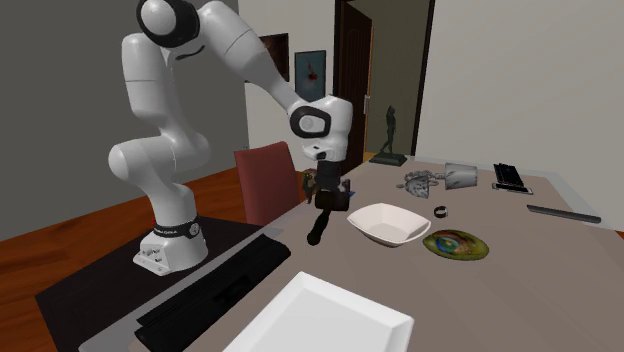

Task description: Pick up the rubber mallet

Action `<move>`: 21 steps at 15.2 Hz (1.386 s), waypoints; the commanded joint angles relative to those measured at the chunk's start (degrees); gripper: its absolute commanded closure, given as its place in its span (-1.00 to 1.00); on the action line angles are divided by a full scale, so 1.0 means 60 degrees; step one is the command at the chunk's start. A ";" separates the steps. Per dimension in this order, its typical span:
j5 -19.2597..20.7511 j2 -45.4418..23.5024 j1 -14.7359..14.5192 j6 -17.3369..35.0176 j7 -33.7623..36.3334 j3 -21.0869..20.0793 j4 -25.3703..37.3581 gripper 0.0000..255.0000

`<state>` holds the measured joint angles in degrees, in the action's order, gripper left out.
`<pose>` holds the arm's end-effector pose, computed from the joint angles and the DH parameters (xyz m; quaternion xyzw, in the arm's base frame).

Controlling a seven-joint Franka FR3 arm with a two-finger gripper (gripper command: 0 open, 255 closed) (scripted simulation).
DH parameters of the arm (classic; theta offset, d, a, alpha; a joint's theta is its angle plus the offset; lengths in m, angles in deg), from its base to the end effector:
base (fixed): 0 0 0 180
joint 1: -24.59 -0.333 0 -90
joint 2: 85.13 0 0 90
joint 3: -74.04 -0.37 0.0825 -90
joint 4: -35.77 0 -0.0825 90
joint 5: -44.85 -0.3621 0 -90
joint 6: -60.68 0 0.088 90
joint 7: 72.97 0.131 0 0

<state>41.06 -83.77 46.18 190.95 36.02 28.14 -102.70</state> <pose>0.4112 0.1891 0.3519 0.7215 -0.6893 -0.0391 0.0518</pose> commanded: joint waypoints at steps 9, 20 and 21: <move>0.1287 -0.1369 -0.0082 0.1091 0.1215 0.0151 -0.0127 1.00; 0.0959 -0.1056 -0.0018 0.0849 0.0982 0.0063 -0.0102 1.00; 0.0803 -0.0905 0.0007 0.0720 0.0872 0.0028 -0.0078 1.00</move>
<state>46.77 -90.03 46.05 196.00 41.91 28.52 -103.29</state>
